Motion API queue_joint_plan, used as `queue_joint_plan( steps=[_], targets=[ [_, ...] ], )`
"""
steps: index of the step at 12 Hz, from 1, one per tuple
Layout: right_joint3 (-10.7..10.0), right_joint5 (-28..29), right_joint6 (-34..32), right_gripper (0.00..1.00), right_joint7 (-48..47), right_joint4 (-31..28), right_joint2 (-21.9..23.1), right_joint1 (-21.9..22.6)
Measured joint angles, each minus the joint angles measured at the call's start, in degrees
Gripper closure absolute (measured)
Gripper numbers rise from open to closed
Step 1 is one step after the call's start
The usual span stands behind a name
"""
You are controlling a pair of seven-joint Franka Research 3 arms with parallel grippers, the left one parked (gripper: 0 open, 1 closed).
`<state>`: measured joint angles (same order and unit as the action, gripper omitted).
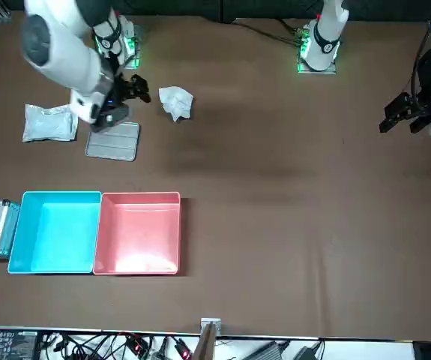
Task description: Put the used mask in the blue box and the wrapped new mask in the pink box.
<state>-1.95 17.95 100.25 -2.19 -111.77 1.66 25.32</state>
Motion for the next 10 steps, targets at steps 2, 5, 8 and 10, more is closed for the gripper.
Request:
queue_joint_plan(
  steps=[2, 5, 8, 10],
  targets=[
    [0.05, 0.54, 6.66, 0.0, 0.0, -5.24, -0.19, 3.97],
    [0.11, 0.6, 14.64, 0.01, 0.11, -12.29, -0.56, 8.48],
    [0.11, 0.6, 16.88, 0.03, 3.84, -16.63, -0.76, 10.05],
    [-0.01, 0.6, 17.03, 0.04, 7.93, -18.51, -1.39, 10.05]
  ],
)
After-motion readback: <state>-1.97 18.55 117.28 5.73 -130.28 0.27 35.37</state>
